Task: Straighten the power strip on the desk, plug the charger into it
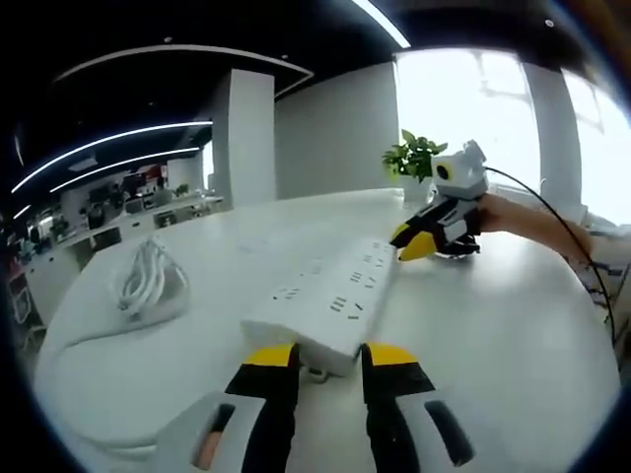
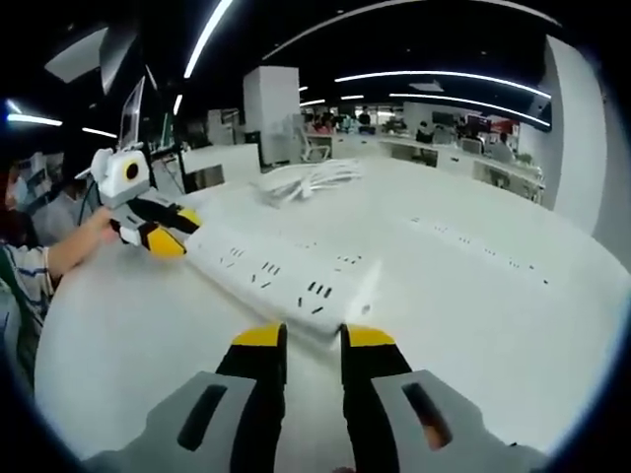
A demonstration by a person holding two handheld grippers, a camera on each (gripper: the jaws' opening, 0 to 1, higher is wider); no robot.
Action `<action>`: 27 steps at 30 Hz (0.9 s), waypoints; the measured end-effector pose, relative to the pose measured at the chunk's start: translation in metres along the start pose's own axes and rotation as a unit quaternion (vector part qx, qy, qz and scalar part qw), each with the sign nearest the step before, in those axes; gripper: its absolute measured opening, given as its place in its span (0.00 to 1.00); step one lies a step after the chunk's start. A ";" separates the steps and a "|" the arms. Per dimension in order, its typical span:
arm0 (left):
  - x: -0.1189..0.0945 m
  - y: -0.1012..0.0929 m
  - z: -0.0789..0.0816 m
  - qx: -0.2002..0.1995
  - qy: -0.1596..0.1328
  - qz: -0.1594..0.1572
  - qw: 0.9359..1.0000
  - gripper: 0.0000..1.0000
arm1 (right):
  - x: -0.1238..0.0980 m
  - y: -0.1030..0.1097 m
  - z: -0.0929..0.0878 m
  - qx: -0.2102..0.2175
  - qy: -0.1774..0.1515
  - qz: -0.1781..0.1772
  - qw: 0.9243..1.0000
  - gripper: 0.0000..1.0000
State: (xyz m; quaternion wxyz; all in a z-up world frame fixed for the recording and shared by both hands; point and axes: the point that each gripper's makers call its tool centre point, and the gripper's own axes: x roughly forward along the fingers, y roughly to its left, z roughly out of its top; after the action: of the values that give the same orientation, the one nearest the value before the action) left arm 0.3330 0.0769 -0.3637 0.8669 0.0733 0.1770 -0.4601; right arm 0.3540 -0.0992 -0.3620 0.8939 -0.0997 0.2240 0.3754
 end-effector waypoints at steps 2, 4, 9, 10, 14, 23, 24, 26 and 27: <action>-0.002 0.000 -0.002 -0.002 -0.001 0.001 1.000 0.25 | 0.001 0.002 -0.001 0.000 0.000 0.003 1.000 0.21; -0.003 -0.001 -0.003 -0.001 0.001 0.003 1.000 0.25 | 0.001 0.005 -0.002 0.003 -0.001 0.008 1.000 0.21; -0.010 -0.002 -0.008 0.006 0.004 0.010 1.000 0.25 | -0.001 0.016 -0.005 0.004 -0.004 0.021 1.000 0.20; -0.011 -0.001 -0.009 0.005 0.003 0.010 1.000 0.25 | -0.001 0.016 -0.005 0.005 -0.005 0.022 1.000 0.20; -0.013 -0.001 -0.010 0.000 0.001 0.011 1.000 0.25 | -0.002 0.023 -0.006 0.004 -0.009 0.025 1.000 0.20; -0.020 -0.001 -0.012 -0.003 -0.001 0.014 1.000 0.26 | -0.006 0.036 -0.008 -0.004 -0.007 0.032 0.999 0.20; -0.020 -0.001 -0.012 -0.003 -0.002 0.014 1.000 0.26 | -0.007 0.037 -0.008 -0.003 -0.008 0.033 0.999 0.20; -0.022 -0.002 -0.013 -0.003 -0.002 0.015 1.000 0.26 | -0.009 0.040 -0.009 -0.001 -0.010 0.035 0.999 0.20; -0.023 -0.002 -0.013 -0.003 -0.002 0.015 1.000 0.26 | -0.010 0.041 -0.009 -0.001 -0.011 0.037 0.999 0.20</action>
State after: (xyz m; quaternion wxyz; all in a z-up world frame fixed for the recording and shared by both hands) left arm 0.3164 0.0971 -0.3673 0.8741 0.0727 0.1753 -0.4471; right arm 0.3158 -0.0798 -0.3657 0.8816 -0.0879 0.2178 0.4093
